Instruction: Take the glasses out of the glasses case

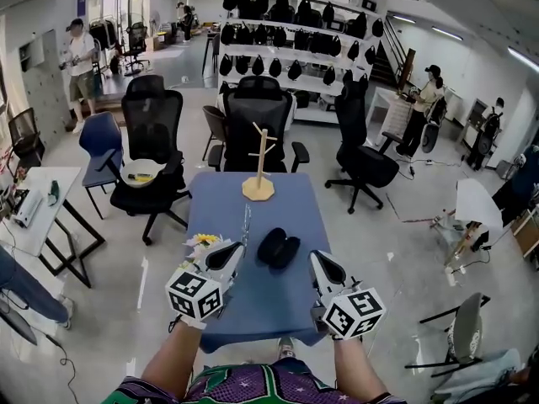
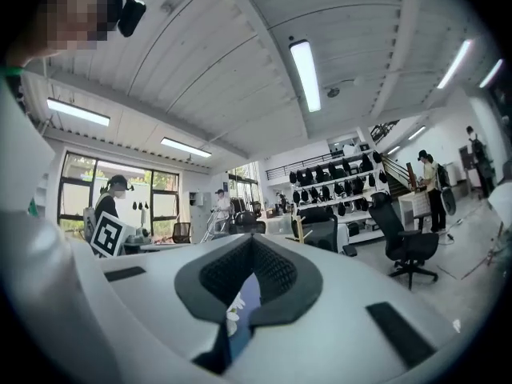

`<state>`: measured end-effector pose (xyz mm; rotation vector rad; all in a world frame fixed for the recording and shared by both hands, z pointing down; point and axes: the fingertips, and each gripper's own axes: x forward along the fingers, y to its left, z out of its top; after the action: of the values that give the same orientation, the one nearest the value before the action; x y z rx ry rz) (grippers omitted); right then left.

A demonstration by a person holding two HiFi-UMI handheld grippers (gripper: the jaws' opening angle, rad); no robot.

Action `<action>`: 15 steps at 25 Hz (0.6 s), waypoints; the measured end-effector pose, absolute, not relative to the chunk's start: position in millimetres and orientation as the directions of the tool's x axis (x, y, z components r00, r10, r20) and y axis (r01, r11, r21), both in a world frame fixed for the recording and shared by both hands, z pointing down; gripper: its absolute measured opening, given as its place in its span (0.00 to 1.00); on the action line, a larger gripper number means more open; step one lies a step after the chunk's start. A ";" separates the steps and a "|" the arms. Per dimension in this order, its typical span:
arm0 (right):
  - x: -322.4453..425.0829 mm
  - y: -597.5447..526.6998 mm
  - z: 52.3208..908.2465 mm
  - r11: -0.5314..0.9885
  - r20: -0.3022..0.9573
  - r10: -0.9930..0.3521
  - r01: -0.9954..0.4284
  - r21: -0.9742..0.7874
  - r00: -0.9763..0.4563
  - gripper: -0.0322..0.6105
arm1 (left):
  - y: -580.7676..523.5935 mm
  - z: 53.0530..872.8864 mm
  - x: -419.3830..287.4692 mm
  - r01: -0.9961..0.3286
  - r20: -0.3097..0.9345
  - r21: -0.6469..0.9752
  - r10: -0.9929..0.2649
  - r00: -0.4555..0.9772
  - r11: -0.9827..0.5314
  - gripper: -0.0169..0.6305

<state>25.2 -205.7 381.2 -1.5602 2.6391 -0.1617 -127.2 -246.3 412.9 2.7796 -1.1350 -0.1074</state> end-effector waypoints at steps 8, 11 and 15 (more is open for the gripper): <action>31.7 -196.5 358.0 0.398 -0.082 -0.916 -0.913 -0.087 -0.392 0.05 | -233.1 370.1 -165.4 -0.739 -0.124 0.137 -0.752 0.648 -0.659 0.06; 45.4 -196.8 354.3 0.347 -0.097 -0.936 -0.933 -0.095 -0.339 0.05 | -234.5 366.0 -176.9 -0.768 -0.128 0.096 -0.773 0.621 -0.633 0.06; 51.3 -197.6 353.7 0.320 -0.093 -0.945 -0.944 -0.085 -0.312 0.05 | -235.2 362.5 -190.6 -0.789 -0.137 0.094 -0.793 0.594 -0.608 0.06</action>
<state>51.3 -197.6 353.7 -1.7619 2.4474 -0.0225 -190.6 -235.2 362.5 2.7839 -1.3808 -0.2579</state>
